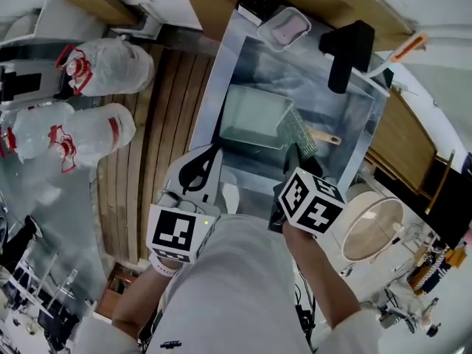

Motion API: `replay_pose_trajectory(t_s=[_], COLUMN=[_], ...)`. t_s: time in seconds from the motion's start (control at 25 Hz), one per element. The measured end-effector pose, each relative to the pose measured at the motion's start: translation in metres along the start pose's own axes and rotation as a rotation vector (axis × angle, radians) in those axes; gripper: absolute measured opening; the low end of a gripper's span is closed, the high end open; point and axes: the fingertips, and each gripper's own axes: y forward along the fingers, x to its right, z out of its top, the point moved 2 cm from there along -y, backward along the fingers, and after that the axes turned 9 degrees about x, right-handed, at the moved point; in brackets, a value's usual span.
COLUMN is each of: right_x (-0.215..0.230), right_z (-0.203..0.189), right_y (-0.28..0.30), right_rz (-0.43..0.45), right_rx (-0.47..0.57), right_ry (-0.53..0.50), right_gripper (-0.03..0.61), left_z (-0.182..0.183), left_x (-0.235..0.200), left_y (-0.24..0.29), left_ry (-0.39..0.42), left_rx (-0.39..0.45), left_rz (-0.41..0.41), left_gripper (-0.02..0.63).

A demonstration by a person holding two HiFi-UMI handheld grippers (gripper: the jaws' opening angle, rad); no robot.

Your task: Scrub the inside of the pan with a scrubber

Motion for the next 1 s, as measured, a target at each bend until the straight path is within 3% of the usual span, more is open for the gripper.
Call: replay_pose_trajectory(t_s=[0.44,1.0], right_x=[-0.001,-0.002], right_z=[0.053,0.092], right_y=[-0.074,-0.155], right_rz=[0.137,0.314], right_rx=[0.275,0.507], right_ry=[-0.037,-0.213], right_gripper=[0.074,0.074], left_z=[0.050,0.098], left_x=[0.028,0.065], left_y=[-0.036,-0.066], left_ry=[0.057,0.122], left_rx=[0.106,0.220], left_rz=[0.014,-0.068], left_gripper=[0.004,0.003])
